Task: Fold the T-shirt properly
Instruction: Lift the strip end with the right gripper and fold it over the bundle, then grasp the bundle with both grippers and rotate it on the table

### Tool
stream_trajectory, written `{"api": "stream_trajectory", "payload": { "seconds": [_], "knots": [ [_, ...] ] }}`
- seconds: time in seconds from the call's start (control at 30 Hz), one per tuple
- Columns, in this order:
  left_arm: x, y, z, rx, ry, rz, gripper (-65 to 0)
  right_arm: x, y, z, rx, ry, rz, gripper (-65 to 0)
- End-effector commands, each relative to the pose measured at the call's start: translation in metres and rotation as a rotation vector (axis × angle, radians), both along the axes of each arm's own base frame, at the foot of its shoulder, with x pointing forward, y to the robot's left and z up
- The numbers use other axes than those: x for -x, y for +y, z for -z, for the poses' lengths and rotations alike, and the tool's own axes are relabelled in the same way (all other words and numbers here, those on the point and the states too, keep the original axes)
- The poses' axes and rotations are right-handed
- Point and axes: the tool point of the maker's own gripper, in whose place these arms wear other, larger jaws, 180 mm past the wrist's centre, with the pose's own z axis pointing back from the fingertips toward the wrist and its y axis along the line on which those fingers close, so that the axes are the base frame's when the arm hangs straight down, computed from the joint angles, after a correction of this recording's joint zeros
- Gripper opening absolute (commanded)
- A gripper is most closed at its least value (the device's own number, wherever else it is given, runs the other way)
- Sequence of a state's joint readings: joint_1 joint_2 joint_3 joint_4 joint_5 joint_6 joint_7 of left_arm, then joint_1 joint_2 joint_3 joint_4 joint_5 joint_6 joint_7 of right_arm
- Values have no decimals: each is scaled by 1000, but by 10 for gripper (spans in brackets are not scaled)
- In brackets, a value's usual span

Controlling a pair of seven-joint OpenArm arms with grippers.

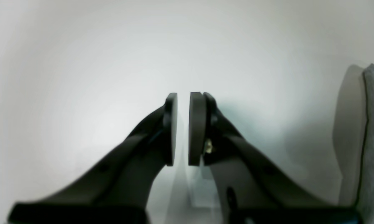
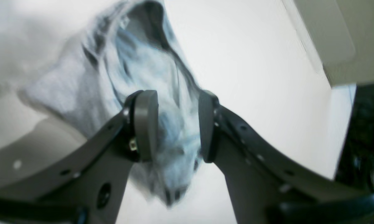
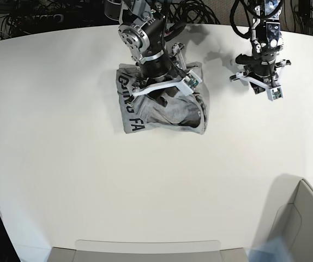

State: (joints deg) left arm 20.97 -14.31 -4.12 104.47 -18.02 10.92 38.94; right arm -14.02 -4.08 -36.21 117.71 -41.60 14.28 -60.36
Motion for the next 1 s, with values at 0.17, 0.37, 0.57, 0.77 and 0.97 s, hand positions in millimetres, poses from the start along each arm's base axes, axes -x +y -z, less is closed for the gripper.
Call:
{"api": "stream_trajectory", "payload": {
  "seconds": [0.17, 0.37, 0.57, 0.77, 0.97],
  "knots": [
    [-5, 4, -8, -21, -29, 2, -585, -3, -5, -3, -13, -6, 44, -427],
    [-5, 4, -8, -21, -29, 2, -585, -5, -20, 14, 45, 42, 87, -427],
    [-5, 3, -8, -19, -28, 3, -585, -3, -13, 33, 72, 121, 25, -427],
    [-4, -2, -5, 0, -28, -5, -585, 1, 18, 64, 6, 261, -81, -429],
    [-4, -3, -5, 0, -28, -4, -585, 27, 84, 44, -229, 270, -360, -429]
  ]
}}
